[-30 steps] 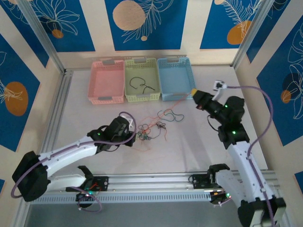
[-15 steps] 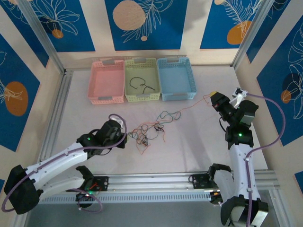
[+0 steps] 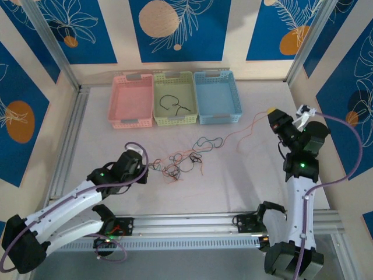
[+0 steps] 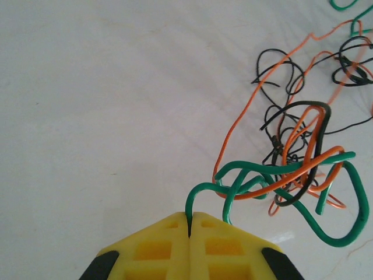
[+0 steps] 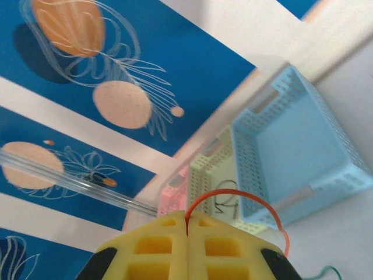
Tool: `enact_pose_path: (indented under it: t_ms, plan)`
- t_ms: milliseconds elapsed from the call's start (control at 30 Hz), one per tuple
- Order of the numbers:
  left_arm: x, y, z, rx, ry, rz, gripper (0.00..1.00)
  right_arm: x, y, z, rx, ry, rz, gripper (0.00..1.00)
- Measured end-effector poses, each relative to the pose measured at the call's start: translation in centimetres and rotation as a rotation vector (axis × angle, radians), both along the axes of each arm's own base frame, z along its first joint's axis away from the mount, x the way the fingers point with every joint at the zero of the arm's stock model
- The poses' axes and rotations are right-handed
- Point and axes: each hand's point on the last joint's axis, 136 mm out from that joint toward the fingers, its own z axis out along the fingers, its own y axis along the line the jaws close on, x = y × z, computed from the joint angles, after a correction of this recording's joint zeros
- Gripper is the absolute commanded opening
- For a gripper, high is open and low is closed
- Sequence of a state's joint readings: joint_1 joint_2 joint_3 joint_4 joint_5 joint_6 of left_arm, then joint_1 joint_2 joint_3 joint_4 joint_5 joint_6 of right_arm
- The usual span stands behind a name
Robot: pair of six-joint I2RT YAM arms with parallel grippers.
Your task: Untangle the cables
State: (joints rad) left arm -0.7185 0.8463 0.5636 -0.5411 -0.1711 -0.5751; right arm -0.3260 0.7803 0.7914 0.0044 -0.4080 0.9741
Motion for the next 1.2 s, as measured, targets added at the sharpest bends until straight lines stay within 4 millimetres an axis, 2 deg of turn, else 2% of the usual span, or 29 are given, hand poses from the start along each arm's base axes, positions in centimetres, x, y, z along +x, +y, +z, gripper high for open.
enact_pose_path:
  t_ms: [167, 367, 500, 667, 800, 900, 1000, 1133, 1200]
  plan:
    - [0.0, 0.8, -0.3, 0.016, -0.003, 0.023, 0.0, -0.3, 1.4, 7.3, -0.017, -0.139, 0.077, 0.0]
    - [-0.3, 1.4, -1.5, 0.037, 0.017, 0.038, 0.0, 0.4, 4.5, 13.8, -0.031, -0.231, 0.2, 0.0]
    - [-0.2, 2.0, -2.0, 0.045, 0.026, 0.058, 0.0, -0.3, 6.8, 18.7, -0.064, -0.318, 0.268, 0.0]
    - [-0.1, 2.5, -2.3, 0.048, 0.032, 0.077, 0.0, -1.4, 8.8, 24.9, -0.096, -0.439, 0.317, 0.0]
    - [-0.2, 2.7, -2.6, 0.051, 0.039, 0.081, 0.0, -1.7, 9.7, 28.9, -0.11, -0.511, 0.337, 0.0]
    - [-0.1, 2.8, -2.6, 0.051, 0.04, 0.088, 0.0, -1.6, 9.9, 31.2, -0.118, -0.551, 0.34, 0.0]
    - [0.0, 2.8, -2.6, 0.049, 0.037, 0.091, 0.0, -1.8, 10.1, 32.6, -0.124, -0.578, 0.346, 0.0]
    - [0.0, 2.8, -2.6, 0.046, 0.039, 0.091, 0.0, -2.0, 10.5, 32.4, -0.125, -0.572, 0.358, 0.0]
    - [-0.1, 2.8, -2.8, 0.047, 0.044, 0.09, 0.0, -1.7, 10.6, 31.3, -0.124, -0.549, 0.361, 0.0]
